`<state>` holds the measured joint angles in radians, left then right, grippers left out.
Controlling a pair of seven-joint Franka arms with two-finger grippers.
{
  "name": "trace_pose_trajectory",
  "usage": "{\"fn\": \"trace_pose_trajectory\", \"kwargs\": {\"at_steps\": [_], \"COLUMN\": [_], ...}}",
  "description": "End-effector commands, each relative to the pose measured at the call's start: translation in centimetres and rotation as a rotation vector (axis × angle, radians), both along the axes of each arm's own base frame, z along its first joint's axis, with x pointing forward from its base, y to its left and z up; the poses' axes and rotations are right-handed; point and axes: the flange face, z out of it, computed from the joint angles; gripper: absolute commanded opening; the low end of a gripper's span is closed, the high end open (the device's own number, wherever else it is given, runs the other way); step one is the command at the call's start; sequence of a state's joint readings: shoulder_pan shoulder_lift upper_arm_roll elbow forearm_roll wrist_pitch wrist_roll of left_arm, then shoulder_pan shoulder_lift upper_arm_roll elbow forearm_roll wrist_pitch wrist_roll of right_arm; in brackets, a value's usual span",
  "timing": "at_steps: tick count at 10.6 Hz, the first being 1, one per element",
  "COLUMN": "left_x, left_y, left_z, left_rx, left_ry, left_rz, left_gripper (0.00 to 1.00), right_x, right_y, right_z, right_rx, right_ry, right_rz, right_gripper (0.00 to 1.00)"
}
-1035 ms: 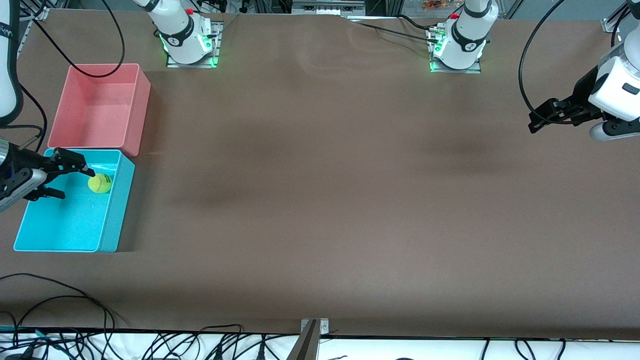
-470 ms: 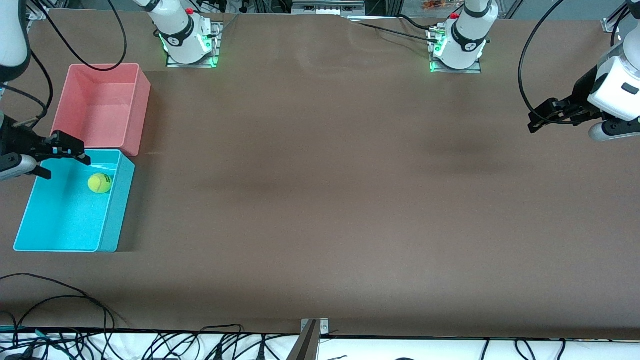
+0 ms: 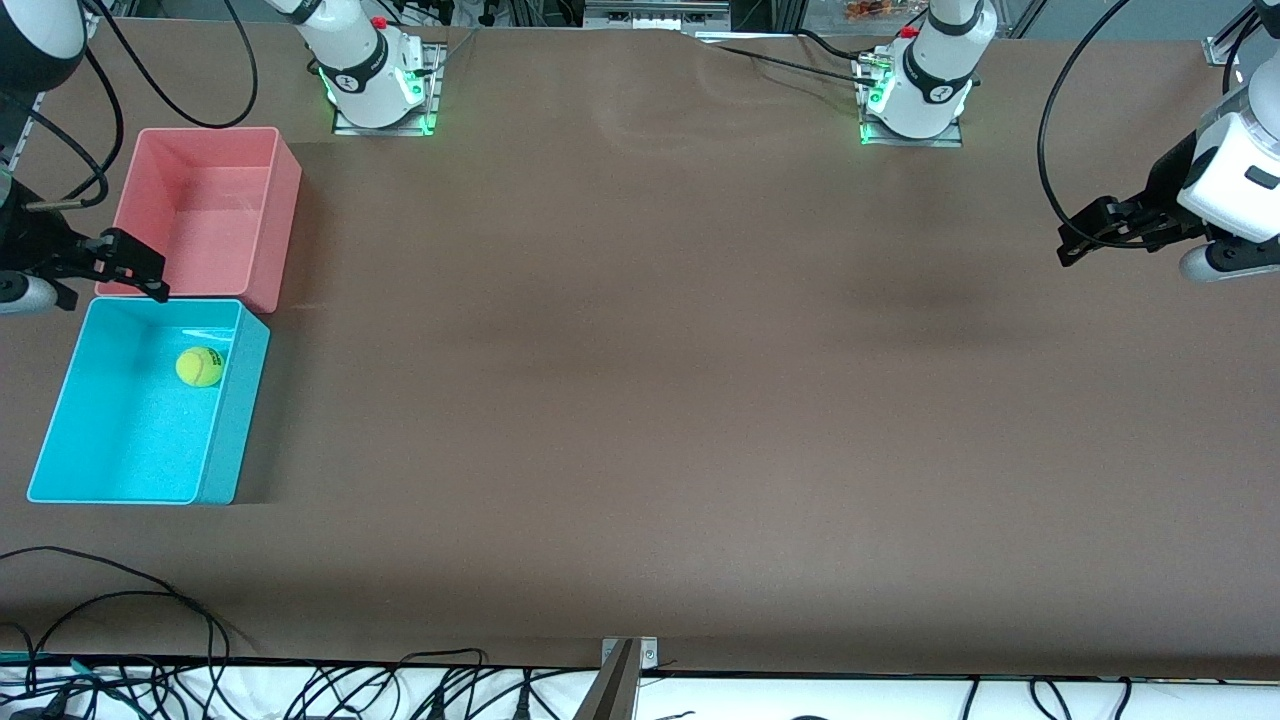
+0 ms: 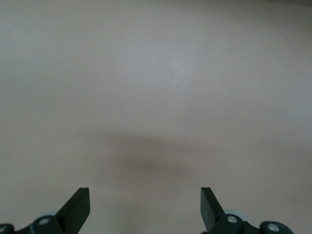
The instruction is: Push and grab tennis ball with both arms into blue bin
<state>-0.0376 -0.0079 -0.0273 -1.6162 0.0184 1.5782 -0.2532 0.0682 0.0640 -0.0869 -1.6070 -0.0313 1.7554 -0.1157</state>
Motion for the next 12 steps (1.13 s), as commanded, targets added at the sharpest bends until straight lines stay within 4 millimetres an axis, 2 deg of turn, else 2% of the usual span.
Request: {"fn": "trace_pose_trajectory", "kwargs": {"at_steps": [1,2,5,9,11,12], "left_x": [0.1,0.1,0.1,0.1,0.1,0.1], "left_y": [-0.1,0.0,0.1,0.1,0.2,0.2], "left_z": [0.7,0.7,0.7,0.7,0.7,0.7], "left_rx": [-0.016,-0.016,-0.016,-0.016,-0.016,-0.016], "left_ry": [0.003,0.003,0.003,0.003,0.003,0.003], "left_rz": [-0.011,-0.011,-0.01,-0.01,-0.01,-0.011], "left_gripper": [1.0,1.0,1.0,1.0,1.0,1.0], "right_x": [-1.6,-2.1,-3.2,-4.0,-4.2,-4.2], "right_y": [-0.8,-1.8,-1.0,-1.5,0.1,0.2], "right_z": [1.5,1.7,2.8,3.2,3.4,3.4], "right_rx": [0.01,0.045,0.063,0.056,0.05,0.057], "right_ry": [0.004,0.014,0.036,0.06,0.067,0.066], "right_rz": [-0.083,-0.109,-0.103,-0.109,-0.082,-0.08], "right_gripper": [1.0,1.0,1.0,1.0,1.0,1.0]}}
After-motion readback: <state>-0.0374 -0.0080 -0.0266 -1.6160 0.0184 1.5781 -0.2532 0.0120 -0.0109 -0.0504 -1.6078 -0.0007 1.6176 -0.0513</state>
